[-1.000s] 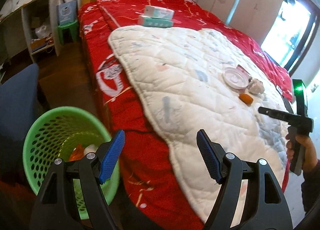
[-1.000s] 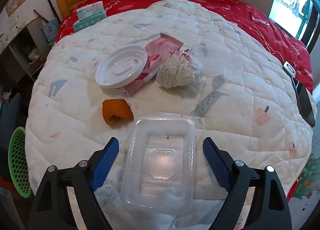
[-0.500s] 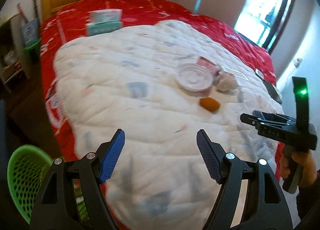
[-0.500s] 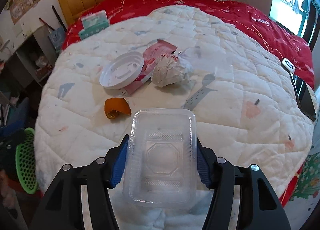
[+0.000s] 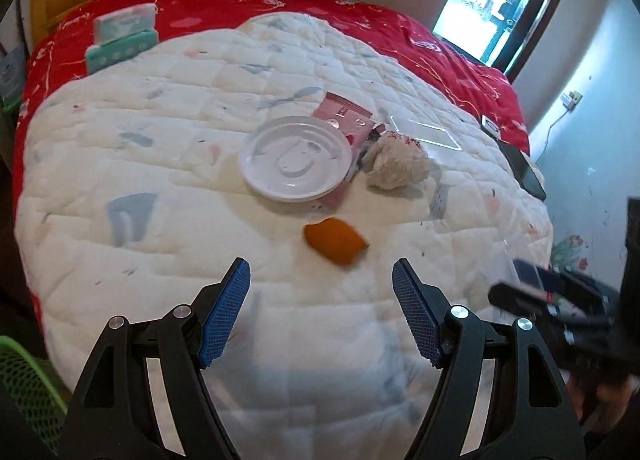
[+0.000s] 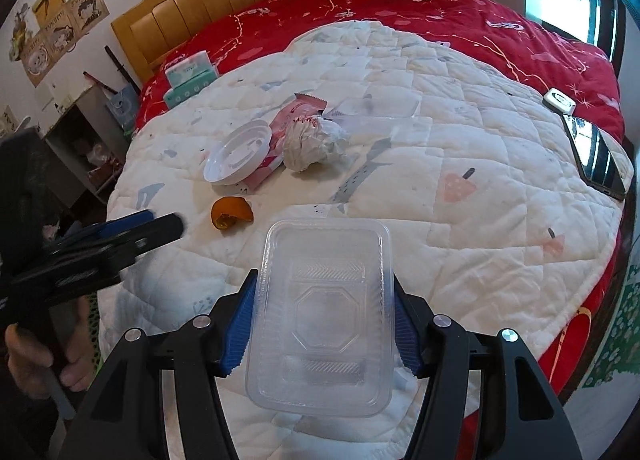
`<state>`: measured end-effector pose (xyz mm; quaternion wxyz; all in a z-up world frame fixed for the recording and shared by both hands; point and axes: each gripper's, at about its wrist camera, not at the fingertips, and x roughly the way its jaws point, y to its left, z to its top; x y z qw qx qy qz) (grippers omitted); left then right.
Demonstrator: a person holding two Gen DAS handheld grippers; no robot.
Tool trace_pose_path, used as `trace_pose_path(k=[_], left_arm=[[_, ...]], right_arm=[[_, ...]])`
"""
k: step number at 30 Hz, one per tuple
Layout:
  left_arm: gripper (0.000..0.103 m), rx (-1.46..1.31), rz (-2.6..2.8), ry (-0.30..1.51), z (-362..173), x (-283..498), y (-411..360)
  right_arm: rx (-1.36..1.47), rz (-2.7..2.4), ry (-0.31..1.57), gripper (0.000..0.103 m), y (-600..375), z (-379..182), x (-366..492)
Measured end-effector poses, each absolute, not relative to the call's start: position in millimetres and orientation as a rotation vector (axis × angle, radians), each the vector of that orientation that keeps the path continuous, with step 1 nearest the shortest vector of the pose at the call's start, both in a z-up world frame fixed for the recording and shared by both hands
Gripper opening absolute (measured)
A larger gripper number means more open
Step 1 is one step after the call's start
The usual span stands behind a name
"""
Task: Collect trash
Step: 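Grasp the orange peel with the left tool while the right tool holds the clear tray, then carry the orange peel and clear tray to the green wastebasket and release both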
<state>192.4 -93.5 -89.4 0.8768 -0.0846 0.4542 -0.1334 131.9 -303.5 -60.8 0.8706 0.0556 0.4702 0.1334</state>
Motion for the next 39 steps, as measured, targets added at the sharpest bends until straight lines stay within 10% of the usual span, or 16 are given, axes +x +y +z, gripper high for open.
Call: trace_pose_path(k=[17,39], left_arm=[[0.028,-0.218,-0.229,1.019,-121,223,-113],[0.026,-0.332,-0.077,0.822,-61,54,40]], right_arm=[[0.133,0.306,0.976,0.058,-310,-63,118],[0.095,0.497,0.951,0.058,-208,-37,67]])
